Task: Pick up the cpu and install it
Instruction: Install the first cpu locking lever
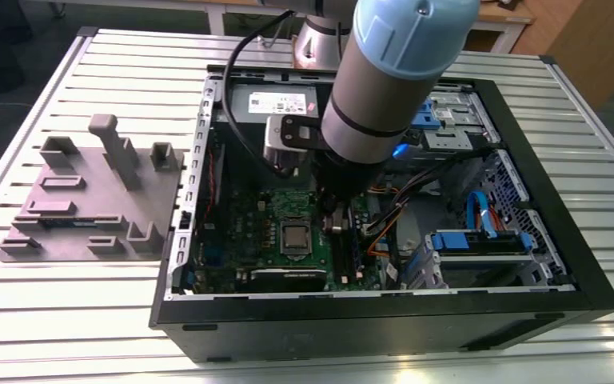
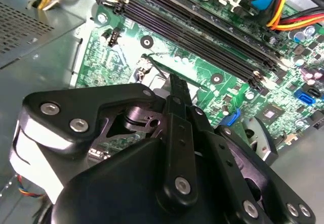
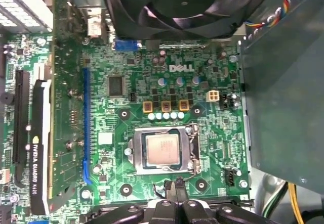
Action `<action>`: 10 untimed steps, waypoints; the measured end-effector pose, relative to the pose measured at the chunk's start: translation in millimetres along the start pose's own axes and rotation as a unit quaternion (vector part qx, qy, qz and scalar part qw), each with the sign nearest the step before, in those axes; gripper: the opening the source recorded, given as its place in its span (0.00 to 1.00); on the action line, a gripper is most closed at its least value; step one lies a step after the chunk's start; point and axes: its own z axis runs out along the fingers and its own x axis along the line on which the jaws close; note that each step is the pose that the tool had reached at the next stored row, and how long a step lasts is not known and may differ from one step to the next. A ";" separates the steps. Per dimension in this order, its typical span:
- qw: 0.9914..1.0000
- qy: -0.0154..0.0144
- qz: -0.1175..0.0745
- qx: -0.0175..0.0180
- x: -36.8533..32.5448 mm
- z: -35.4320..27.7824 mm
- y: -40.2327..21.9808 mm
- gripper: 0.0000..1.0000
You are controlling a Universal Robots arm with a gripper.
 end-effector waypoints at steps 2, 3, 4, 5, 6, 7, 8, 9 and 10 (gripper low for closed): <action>1.000 0.000 -0.003 0.000 1.9 0.4 0.0 0.10; 1.000 0.000 -0.004 0.000 2.7 0.9 -0.1 0.10; 1.000 0.001 -0.005 0.000 3.4 1.8 -0.2 0.10; 1.000 0.001 -0.007 0.000 4.0 2.9 -0.3 0.10; 1.000 0.001 -0.008 0.000 4.7 3.9 -0.5 0.10; 1.000 0.001 -0.010 -0.001 5.4 4.9 -0.6 0.10; 1.000 0.001 -0.011 -0.001 6.4 5.9 -0.8 0.10; 1.000 0.001 -0.013 -0.001 7.7 6.9 -1.0 0.10; 1.000 0.001 -0.014 -0.001 9.0 7.9 -1.1 0.10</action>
